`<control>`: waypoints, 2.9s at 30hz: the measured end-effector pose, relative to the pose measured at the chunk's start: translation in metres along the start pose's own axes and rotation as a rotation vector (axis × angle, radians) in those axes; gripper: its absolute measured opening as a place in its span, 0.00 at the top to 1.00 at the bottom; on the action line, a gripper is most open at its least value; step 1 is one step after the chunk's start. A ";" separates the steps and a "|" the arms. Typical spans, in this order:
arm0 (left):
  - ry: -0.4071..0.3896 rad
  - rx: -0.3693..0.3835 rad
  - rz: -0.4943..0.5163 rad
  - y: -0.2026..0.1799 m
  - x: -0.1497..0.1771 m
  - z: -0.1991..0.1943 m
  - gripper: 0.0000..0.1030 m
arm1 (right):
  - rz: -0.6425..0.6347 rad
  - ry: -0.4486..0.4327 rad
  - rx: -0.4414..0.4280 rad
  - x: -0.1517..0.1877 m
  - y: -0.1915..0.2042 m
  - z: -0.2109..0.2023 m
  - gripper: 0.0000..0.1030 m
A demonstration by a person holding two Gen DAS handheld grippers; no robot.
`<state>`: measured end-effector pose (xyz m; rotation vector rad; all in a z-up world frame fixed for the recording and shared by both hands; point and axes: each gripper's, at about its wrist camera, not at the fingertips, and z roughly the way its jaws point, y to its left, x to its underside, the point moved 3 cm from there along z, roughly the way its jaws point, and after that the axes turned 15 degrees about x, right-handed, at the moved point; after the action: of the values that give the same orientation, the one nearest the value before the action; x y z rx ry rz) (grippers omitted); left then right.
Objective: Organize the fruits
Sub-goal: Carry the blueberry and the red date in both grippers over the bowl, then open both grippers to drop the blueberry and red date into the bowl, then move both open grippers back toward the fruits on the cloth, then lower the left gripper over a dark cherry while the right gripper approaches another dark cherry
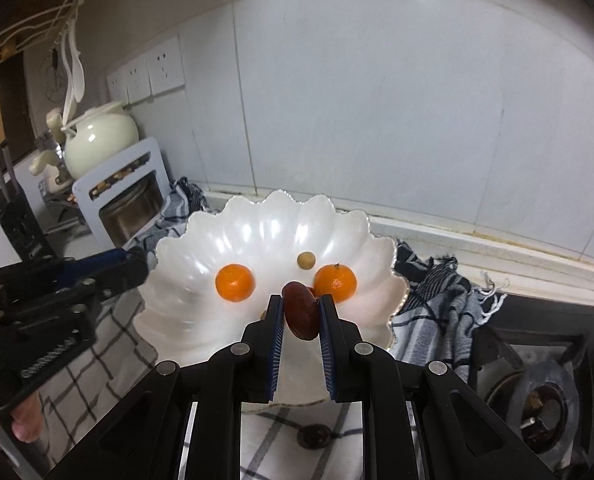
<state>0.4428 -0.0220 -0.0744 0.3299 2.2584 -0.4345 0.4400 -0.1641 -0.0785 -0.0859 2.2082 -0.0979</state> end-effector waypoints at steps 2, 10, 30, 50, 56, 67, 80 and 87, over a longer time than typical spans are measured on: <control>0.034 0.010 -0.019 0.006 0.002 0.013 0.79 | -0.017 0.014 0.008 0.000 0.004 0.008 0.82; 0.126 0.032 -0.081 0.021 0.009 0.045 0.79 | -0.055 0.063 0.023 0.001 0.013 0.029 0.82; 0.074 -0.024 -0.032 0.023 0.004 0.022 0.43 | -0.030 0.091 0.045 0.004 0.010 0.025 0.58; -0.109 -0.245 -0.108 -0.036 0.001 -0.059 0.15 | -0.166 -0.037 -0.142 -0.012 -0.026 -0.028 0.58; -0.151 -0.338 -0.144 -0.062 0.012 -0.072 0.15 | -0.229 -0.084 -0.200 -0.014 -0.043 -0.040 0.58; -0.190 -0.458 -0.174 -0.104 0.032 -0.083 0.15 | -0.311 -0.112 -0.297 -0.001 -0.062 -0.044 0.58; -0.164 -0.425 -0.214 -0.131 0.069 -0.067 0.29 | -0.377 -0.089 -0.350 0.020 -0.074 -0.039 0.58; -0.122 -0.423 -0.265 -0.136 0.098 -0.049 0.37 | -0.495 -0.032 -0.415 0.045 -0.060 -0.026 0.58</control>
<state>0.2969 -0.1163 -0.0901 -0.2094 2.2108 -0.0971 0.3943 -0.2269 -0.0931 -0.8557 2.1006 0.0897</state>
